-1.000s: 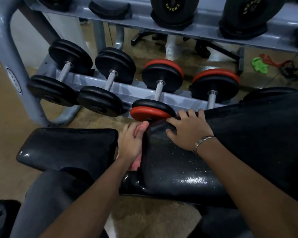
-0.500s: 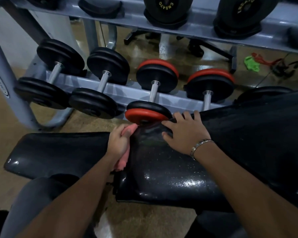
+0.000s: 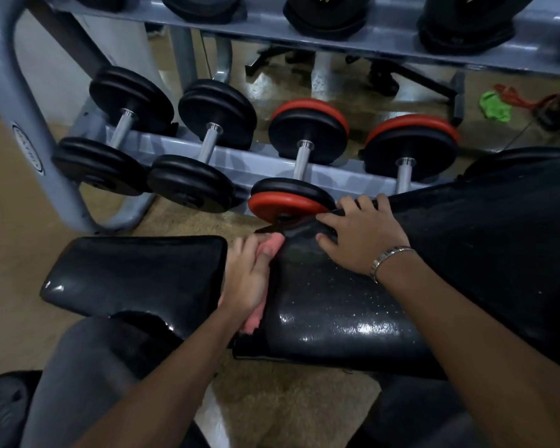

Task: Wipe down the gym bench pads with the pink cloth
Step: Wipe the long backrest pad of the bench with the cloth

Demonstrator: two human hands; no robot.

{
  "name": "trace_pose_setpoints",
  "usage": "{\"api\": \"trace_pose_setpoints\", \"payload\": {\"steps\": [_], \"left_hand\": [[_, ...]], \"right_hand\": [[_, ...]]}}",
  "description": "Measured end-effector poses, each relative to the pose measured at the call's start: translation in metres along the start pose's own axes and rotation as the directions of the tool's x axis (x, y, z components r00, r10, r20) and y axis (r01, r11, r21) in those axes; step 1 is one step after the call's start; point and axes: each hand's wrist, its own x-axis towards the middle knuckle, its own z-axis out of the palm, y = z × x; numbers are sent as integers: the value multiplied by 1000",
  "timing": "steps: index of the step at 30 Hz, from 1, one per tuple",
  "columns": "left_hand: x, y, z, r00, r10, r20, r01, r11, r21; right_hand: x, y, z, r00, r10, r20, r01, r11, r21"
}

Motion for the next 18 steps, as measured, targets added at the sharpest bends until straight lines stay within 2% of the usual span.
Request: {"api": "trace_pose_setpoints", "payload": {"steps": [2,7,8,11,12,16,18], "left_hand": [[-28,-8,-7,999,49,12,-50,999,21],[3,-6,-5,978,-207,-25,208,978,36],[0,-2,-2,978,-207,-29,208,978,23],[-42,-11,-9,999,-48,1,48,999,25],[-53,-21,-14,999,-34,18,34,999,30],[-39,-35,-23,977,-213,2,213,977,-5],[-40,-23,-16,982,-186,-17,187,982,22]], "right_hand": [[0,0,1,1000,0,-19,0,1000,-9],[-2,-1,1,999,-3,-49,4,1000,9],[-2,-1,1,999,-1,-53,2,1000,12],[-3,0,2,999,-3,-49,4,1000,10],[-3,0,2,999,-4,-48,4,1000,7],[-2,-1,2,998,-4,-55,4,1000,-6],[-1,-1,2,998,0,-62,-1,1000,-13]]}}
